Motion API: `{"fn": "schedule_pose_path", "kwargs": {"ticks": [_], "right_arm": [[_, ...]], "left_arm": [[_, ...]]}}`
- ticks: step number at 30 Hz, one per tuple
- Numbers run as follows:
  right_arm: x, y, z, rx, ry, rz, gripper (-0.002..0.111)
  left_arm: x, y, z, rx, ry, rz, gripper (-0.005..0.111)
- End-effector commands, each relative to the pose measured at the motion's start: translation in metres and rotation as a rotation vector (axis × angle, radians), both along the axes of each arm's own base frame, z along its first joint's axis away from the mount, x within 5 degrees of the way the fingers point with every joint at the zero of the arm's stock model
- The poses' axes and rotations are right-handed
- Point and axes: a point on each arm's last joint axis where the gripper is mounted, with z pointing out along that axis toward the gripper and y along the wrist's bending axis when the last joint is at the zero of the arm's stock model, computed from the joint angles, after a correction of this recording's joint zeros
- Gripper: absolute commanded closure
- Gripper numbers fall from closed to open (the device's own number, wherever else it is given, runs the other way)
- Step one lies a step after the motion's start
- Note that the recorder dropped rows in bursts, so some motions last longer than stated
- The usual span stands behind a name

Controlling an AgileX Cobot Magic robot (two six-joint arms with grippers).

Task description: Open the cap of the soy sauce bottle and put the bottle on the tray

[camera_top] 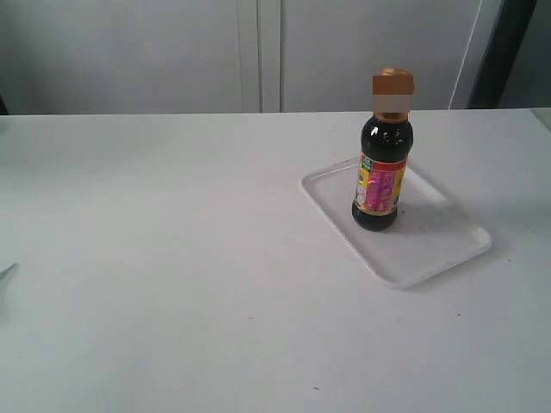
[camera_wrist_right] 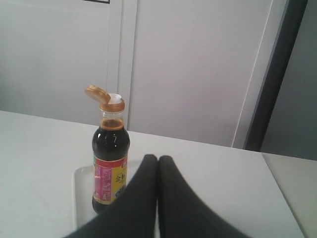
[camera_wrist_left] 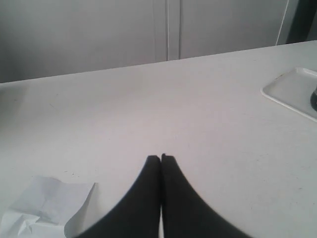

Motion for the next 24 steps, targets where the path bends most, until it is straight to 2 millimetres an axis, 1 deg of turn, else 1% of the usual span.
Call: {"fn": "schedule_pose_path", "kwargs": {"ticks": [1, 3, 24], "right_arm": [[-0.0013, 0.0002, -0.0020, 0.009, 0.003, 0.003, 0.108], [-0.0013, 0.0002, -0.0020, 0.009, 0.003, 0.003, 0.108], [-0.0013, 0.0002, -0.0020, 0.011, 0.003, 0.003, 0.108]], "left_arm": [[0.0014, -0.0009, -0.0077, -0.036, -0.020, 0.001, 0.107], [0.0012, -0.0013, -0.0082, -0.058, -0.009, 0.002, 0.107], [0.0012, -0.0013, -0.0080, -0.048, -0.014, 0.000, 0.107]]}}
